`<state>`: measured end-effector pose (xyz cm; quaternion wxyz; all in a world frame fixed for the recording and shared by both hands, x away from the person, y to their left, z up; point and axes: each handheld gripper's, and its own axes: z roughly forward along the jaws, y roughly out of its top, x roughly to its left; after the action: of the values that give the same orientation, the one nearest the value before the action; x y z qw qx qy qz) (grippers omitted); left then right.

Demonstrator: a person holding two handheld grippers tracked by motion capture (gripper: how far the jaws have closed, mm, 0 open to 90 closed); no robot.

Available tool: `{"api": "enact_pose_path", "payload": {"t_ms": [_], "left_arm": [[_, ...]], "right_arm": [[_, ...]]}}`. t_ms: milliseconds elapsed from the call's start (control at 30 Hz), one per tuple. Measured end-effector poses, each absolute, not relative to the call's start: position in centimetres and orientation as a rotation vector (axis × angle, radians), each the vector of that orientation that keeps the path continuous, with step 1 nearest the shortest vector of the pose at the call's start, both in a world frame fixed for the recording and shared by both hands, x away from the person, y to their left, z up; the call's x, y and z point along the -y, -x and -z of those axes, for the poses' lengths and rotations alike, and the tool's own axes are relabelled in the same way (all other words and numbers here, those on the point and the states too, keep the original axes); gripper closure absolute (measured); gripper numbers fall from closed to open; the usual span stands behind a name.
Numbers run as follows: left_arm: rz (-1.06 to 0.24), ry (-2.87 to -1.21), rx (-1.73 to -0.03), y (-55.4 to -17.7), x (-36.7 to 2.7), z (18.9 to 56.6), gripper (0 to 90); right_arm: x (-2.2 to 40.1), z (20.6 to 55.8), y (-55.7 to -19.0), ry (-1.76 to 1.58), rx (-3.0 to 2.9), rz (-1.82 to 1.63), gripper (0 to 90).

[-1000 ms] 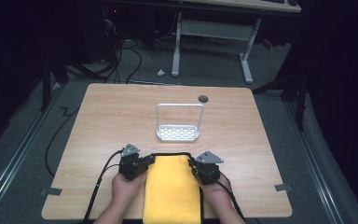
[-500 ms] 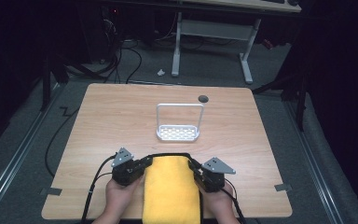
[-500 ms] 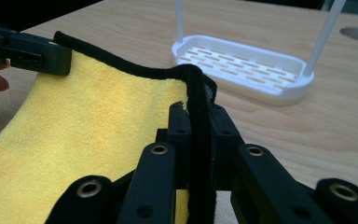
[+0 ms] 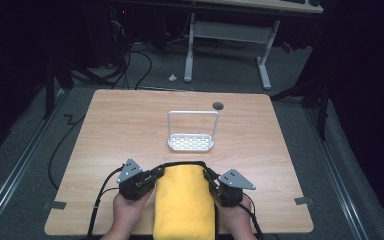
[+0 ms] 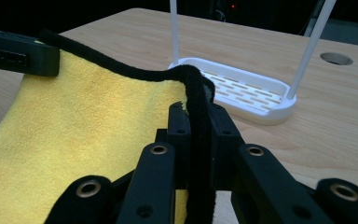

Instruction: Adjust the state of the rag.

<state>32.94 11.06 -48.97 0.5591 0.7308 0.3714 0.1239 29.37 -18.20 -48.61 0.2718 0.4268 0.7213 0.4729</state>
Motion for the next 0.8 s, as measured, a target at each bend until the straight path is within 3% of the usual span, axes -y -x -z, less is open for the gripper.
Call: {"api": "enact_pose_path", "payload": {"t_ms": [800], "left_arm": [[-0.337,-1.732,-0.874,-37.2,-8.8,45.7,83.4]], "right_arm": [[19.8,46.8,-32.5,-1.186,-1.875,-1.269,82.2]]}}
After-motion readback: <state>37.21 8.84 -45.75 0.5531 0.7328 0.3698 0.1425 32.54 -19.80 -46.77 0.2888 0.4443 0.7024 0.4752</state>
